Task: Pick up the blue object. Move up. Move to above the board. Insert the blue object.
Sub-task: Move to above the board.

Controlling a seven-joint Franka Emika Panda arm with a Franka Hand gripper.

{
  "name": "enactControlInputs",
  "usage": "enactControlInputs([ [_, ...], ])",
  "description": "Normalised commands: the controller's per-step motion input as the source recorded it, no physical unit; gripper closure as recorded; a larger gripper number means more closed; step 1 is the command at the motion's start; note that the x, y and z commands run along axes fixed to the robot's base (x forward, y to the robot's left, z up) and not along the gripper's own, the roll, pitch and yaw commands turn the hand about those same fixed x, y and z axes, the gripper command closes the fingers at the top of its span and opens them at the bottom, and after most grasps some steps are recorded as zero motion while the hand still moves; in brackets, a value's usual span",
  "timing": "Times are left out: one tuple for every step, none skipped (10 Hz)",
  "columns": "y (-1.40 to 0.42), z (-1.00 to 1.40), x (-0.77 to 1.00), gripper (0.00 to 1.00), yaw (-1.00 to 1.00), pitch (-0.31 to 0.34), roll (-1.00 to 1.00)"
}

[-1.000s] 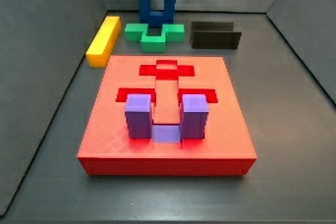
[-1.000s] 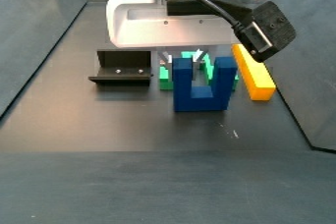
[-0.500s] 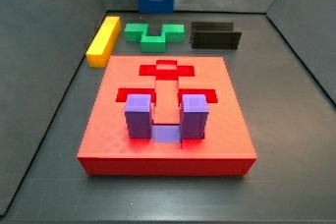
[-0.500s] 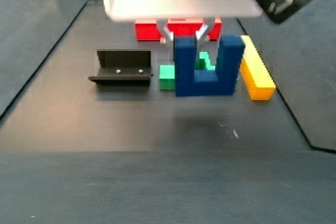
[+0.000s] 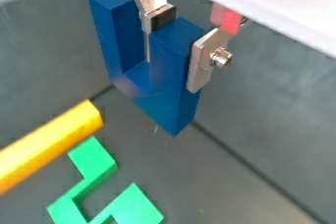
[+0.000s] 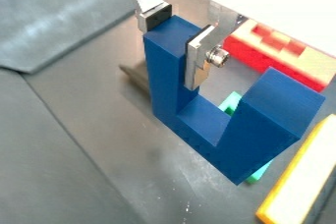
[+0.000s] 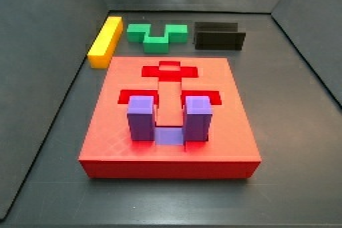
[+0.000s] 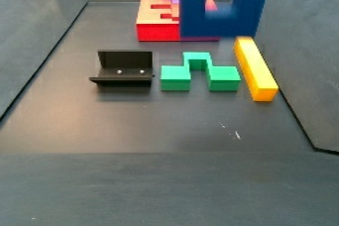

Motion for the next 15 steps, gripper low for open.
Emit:
enactControlInputs([
  [0.00, 0.60, 0.03, 1.00, -0.01, 0.066, -0.08],
  [0.01, 0.24, 0.03, 1.00, -0.01, 0.039, -0.08],
  [-1.40, 0.16, -0.06, 1.00, -0.11, 0.119, -0.12],
  [-1.40, 0.16, -0.07, 1.00, -0.11, 0.121, -0.10],
  [-1.40, 0.16, -0.08, 1.00, -0.04, 0.048, 0.00],
  [-1.40, 0.15, -0.08, 1.00, -0.02, 0.023, -0.02],
  [-1.40, 0.16, -0.08, 1.00, -0.01, 0.025, -0.02],
  [-1.40, 0.16, -0.08, 1.00, 0.00, 0.025, -0.01],
  [-1.40, 0.16, -0.08, 1.00, 0.00, 0.018, -0.02],
  [-1.40, 0.17, -0.08, 1.00, 0.00, 0.019, 0.00],
  [-1.40, 0.18, -0.07, 1.00, 0.00, 0.020, -0.01],
  [-1.40, 0.20, -0.06, 1.00, 0.00, 0.051, 0.00],
  [-1.40, 0.21, -0.04, 1.00, 0.01, 0.075, 0.00],
  [-0.87, 0.14, 0.01, 1.00, 0.01, 0.105, 0.00],
  [-0.40, 0.07, 0.06, 1.00, 0.00, 0.137, 0.01],
])
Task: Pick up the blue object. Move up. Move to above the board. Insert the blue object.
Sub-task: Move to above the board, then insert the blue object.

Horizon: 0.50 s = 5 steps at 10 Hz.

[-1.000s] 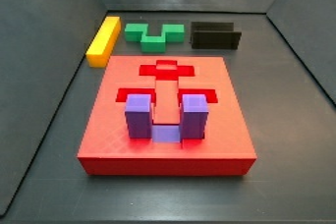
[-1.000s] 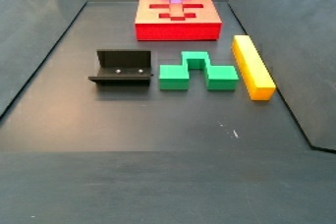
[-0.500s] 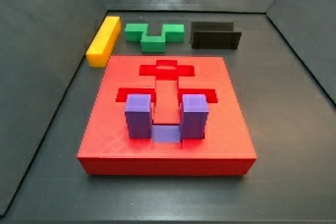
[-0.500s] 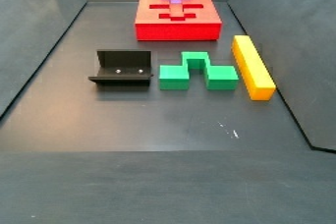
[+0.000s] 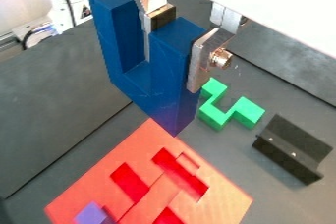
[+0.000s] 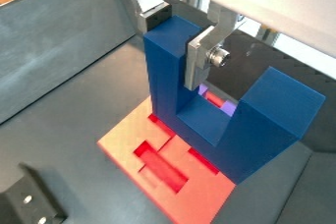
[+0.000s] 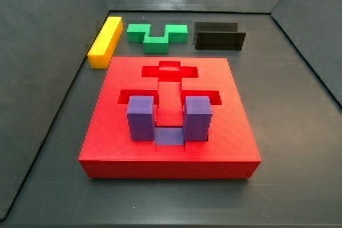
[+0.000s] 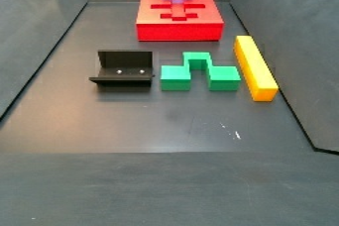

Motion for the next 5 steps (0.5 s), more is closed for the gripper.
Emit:
enactControlInputs([
  [-0.25, 0.05, 0.07, 1.00, 0.01, 0.147, 0.01],
  [-0.17, 0.05, 0.06, 1.00, 0.01, 0.141, 0.02],
  [-0.11, -0.23, 0.21, 1.00, 0.00, 0.000, 0.00],
  [-0.10, -0.29, 0.56, 1.00, 0.00, 0.000, 0.00],
  [0.00, -0.37, 0.82, 1.00, 0.00, -0.014, 0.01],
])
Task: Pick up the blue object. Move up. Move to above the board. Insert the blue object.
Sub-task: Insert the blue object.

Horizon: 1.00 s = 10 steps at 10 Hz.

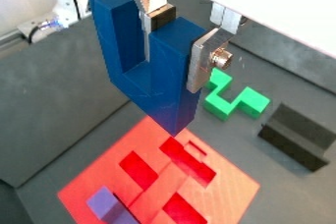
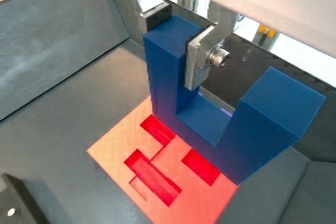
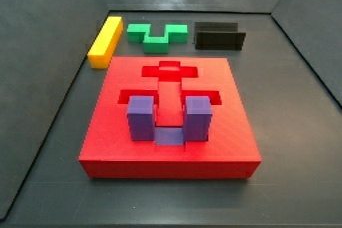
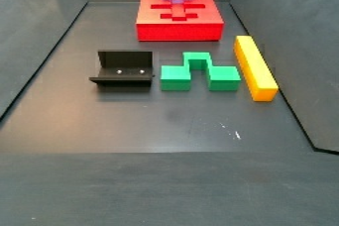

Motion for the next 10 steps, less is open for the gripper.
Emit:
enactControlInputs([
  [0.01, -0.40, 0.92, 1.00, 0.00, -0.037, 0.11],
  [0.08, -0.37, 0.90, 1.00, 0.00, -0.024, 0.18],
  [0.13, -0.43, 0.72, 1.00, 0.00, -0.043, 0.18],
  [0.09, -0.53, 0.61, 1.00, 0.00, -0.094, 0.18],
  [0.02, -0.57, 0.57, 1.00, 0.00, -0.117, 0.22],
  [0.00, -0.50, 0.50, 1.00, 0.00, -0.133, 0.17],
  [0.00, -0.50, 0.41, 1.00, 0.01, -0.124, 0.13],
  [0.07, -0.53, 0.31, 1.00, 0.06, -0.144, 0.04],
  [0.08, -0.52, 0.29, 1.00, 0.08, -0.149, 0.02],
  [0.09, -0.52, 0.27, 1.00, 0.07, -0.173, 0.03],
])
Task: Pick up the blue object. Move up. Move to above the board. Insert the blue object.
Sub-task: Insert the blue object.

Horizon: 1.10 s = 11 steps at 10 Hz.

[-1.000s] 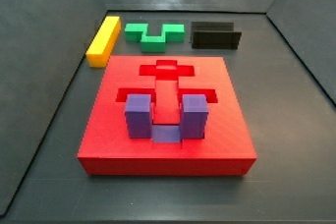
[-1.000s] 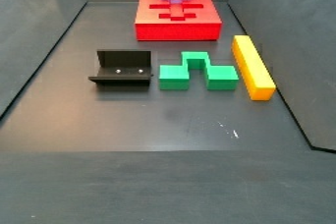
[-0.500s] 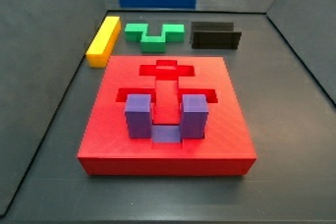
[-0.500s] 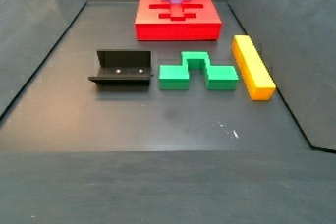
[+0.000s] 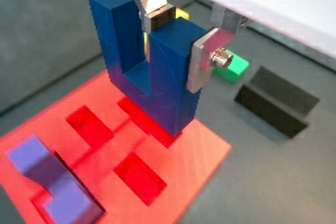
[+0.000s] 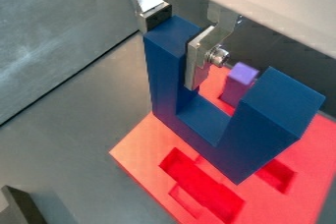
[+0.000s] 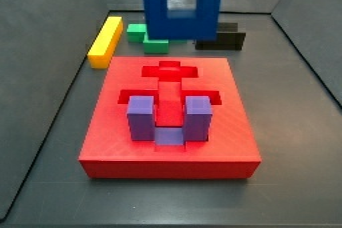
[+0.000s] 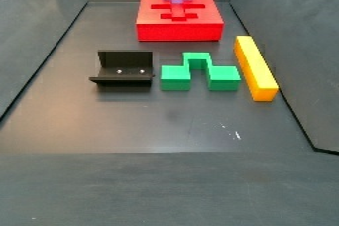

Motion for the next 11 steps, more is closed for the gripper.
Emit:
enactControlInputs([
  [0.08, -0.42, 0.31, 1.00, 0.08, -0.120, 0.13],
  [0.07, -0.35, 0.12, 1.00, 0.10, -0.047, 0.22],
  [0.15, -0.49, 0.00, 1.00, 0.09, -0.057, 0.12],
  [0.20, -0.56, 0.00, 1.00, 0.12, -0.091, 0.06],
  [0.23, -0.54, 0.01, 1.00, 0.25, -0.094, 0.05],
  [0.14, -0.49, 0.02, 1.00, 0.31, -0.080, 0.05],
  [0.04, -0.41, 0.06, 1.00, 0.30, -0.051, 0.01],
  [0.00, -0.38, 0.00, 1.00, 0.23, -0.027, 0.00],
  [-0.02, -0.38, 0.00, 1.00, 0.16, -0.021, 0.00],
  [-0.02, -0.28, -0.03, 1.00, 0.05, -0.010, 0.00],
  [0.00, -0.17, -0.18, 1.00, -0.01, 0.000, 0.04],
])
